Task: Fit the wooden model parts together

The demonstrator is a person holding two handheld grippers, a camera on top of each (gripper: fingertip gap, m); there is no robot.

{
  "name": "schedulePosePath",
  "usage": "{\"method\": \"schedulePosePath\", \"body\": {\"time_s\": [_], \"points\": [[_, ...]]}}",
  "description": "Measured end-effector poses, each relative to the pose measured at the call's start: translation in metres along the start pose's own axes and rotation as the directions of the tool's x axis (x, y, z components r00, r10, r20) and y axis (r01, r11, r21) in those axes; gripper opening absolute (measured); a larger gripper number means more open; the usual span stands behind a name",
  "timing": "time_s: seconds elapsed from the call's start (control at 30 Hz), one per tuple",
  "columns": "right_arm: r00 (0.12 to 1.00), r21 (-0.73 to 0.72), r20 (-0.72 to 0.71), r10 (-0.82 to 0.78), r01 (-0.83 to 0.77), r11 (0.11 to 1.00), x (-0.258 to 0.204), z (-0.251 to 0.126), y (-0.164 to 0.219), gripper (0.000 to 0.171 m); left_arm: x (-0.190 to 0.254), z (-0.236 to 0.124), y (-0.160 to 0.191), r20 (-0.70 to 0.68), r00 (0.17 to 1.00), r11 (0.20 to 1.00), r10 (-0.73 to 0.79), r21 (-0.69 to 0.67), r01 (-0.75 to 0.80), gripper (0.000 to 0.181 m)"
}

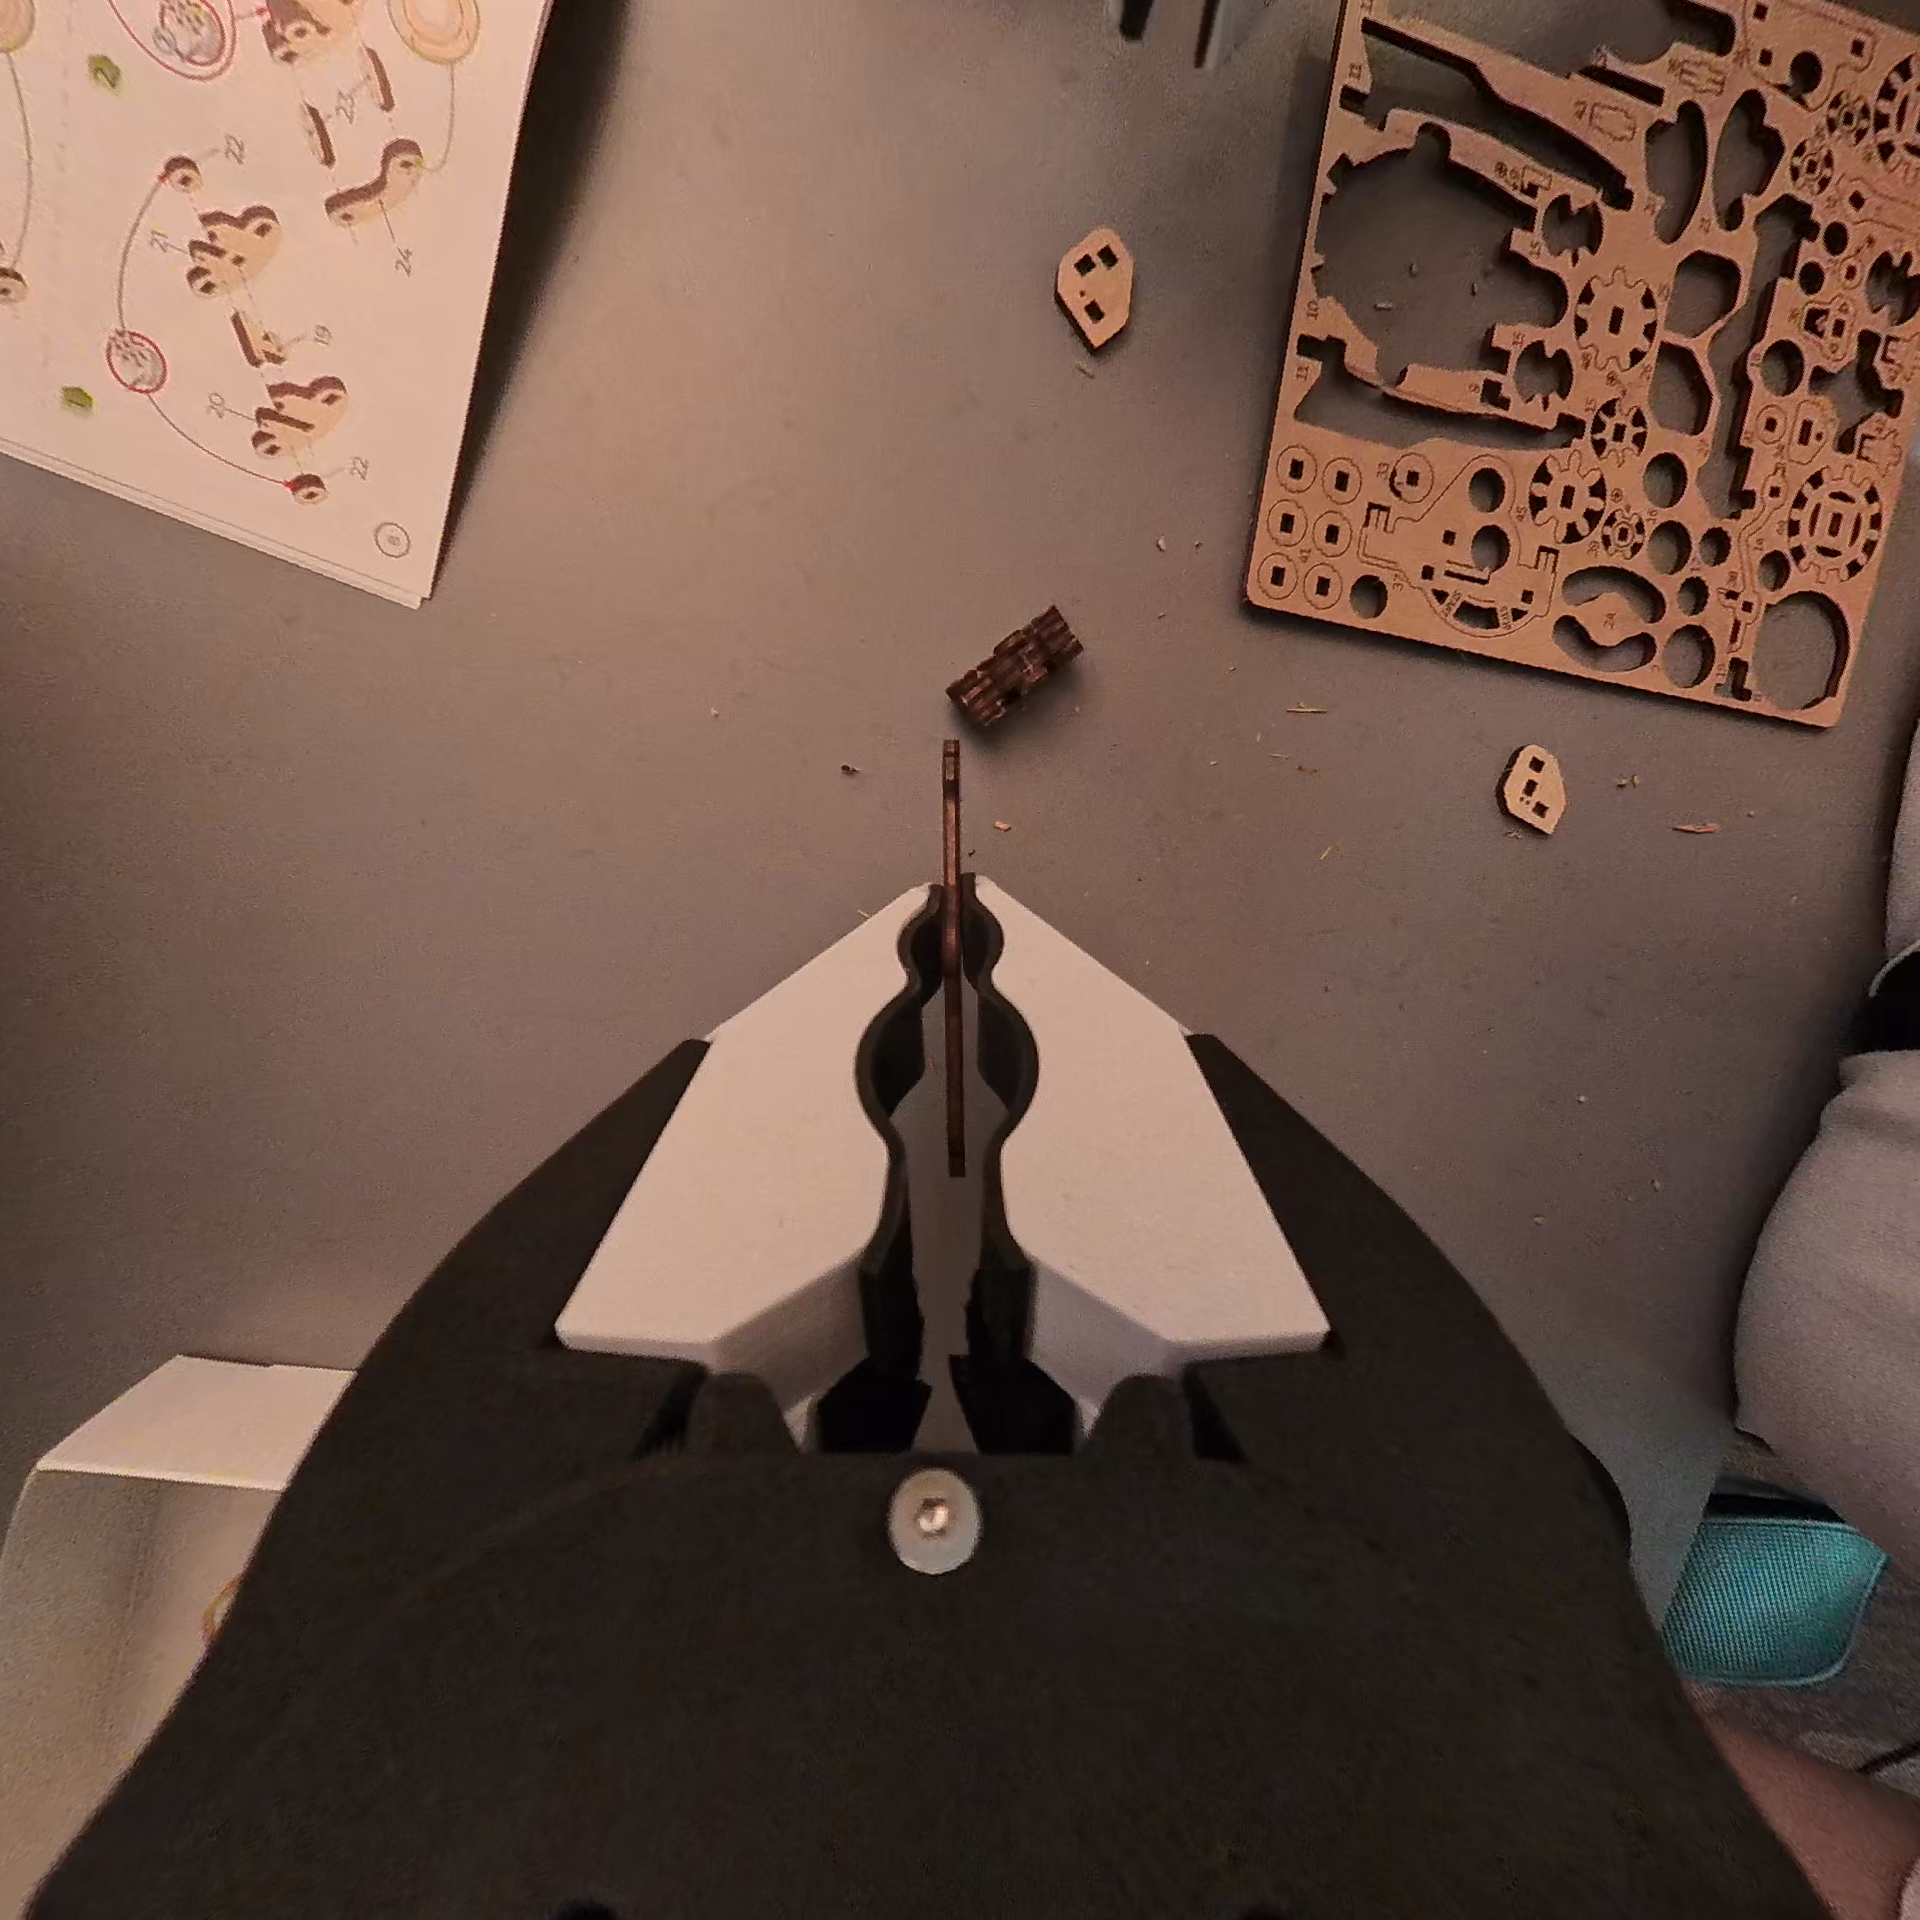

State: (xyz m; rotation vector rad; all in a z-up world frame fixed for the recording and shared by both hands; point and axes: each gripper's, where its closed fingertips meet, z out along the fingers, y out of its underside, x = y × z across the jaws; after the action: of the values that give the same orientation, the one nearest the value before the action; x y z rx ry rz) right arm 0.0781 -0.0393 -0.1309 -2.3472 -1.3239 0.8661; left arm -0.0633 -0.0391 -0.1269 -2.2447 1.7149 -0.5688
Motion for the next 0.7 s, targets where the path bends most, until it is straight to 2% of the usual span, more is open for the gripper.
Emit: {"method": "schedulePosePath", "body": {"time_s": [0.2, 0.7], "points": [[0.999, -0.078, -0.003, -0.046, 0.045, 0.996, -0.001, 0.013, 0.011, 0.012, -0.001, 0.000, 0.000, 0.001, 1.000, 1.000, -0.003, 0.000, 0.003, 0.000], [0.995, -0.119, -0.034, -0.092, 0.087, 0.989, 0.004, 0.016, 0.018, 0.012, -0.001, -0.001, 0.001, 0.004, 1.000, 1.000, -0.003, 0.000, 0.003, 0.000]]}}
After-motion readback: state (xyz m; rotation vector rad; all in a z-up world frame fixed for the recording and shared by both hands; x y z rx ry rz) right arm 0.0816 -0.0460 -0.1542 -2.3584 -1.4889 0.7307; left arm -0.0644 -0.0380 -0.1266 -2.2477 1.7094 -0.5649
